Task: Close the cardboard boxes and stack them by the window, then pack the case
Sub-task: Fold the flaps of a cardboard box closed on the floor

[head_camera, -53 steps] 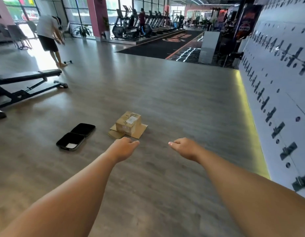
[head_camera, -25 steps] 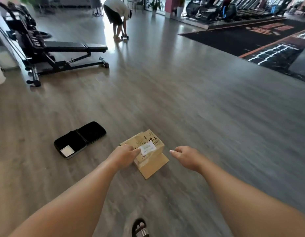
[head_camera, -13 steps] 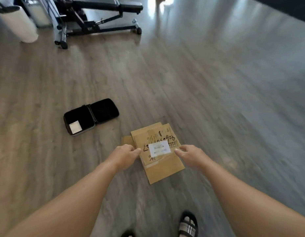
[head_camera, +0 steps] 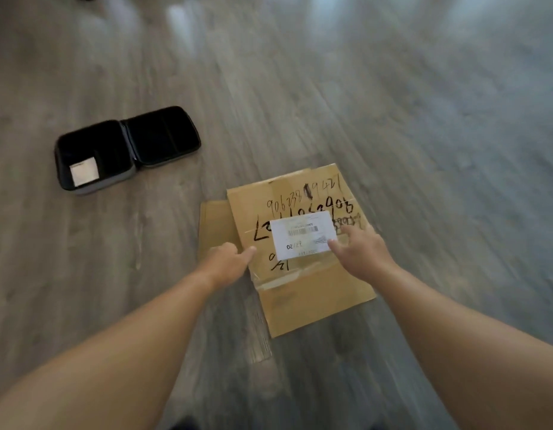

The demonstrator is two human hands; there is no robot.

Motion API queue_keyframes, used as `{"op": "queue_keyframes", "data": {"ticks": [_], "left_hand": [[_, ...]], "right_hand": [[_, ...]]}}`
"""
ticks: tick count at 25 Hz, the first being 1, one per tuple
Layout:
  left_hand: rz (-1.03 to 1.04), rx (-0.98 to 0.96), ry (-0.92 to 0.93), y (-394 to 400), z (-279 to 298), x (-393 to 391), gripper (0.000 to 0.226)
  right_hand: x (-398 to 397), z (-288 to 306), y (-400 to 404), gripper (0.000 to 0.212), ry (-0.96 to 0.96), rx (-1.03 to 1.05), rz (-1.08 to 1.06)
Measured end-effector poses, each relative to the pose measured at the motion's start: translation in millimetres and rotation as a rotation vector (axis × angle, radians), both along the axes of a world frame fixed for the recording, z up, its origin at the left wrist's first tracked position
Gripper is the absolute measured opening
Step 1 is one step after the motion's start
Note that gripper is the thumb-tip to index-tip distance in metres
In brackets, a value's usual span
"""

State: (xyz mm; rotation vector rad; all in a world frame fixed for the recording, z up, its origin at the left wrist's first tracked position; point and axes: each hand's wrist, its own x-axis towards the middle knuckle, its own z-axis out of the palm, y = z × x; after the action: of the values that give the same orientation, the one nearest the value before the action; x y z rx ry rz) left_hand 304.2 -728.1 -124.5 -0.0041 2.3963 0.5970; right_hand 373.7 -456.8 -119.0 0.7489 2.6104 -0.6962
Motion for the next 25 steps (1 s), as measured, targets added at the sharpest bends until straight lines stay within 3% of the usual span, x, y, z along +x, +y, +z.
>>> {"op": "queue_keyframes", "data": {"ticks": [4,6,8,12,17,21,25], "left_hand": [[0.219,0.22,0.002,7.2,-71.2,-18.0,0.081],[0.391,0.311,0.022,9.9,-97.9,-25.9,0.078],[0.449,0.283,0.022,9.7,-113.6,-28.3,0.077],[0.427,0.324,-0.033,16.4,-104.4,-33.1,0.074],[0.365,0.679,-0.063,40.1,-70.7,-50.6,0.066],[0.194,0.796,0.047,70.2,-42.9,-71.4,0.064],[0.137,0.888,0.084,97.5,-33.0,-79.3,0.063]], "right_hand": [[-15.5,-68.1,20.3,0.072,0.094,0.127,-0.107],[-17.8,-89.9,25.3,0.076,0.171,0.105,-0.129],[-16.3,-103.8,26.2,0.077,0.251,0.114,-0.105],[-21.7,-102.1,29.6,0.077,0.304,0.115,-0.097],[-21.4,-93.9,42.9,0.079,0.361,0.085,-0.165],[-15.9,-90.1,58.3,0.084,0.301,-0.03,-0.212],[-12.5,-75.6,56.6,0.086,0.337,-0.078,-0.117]]}}
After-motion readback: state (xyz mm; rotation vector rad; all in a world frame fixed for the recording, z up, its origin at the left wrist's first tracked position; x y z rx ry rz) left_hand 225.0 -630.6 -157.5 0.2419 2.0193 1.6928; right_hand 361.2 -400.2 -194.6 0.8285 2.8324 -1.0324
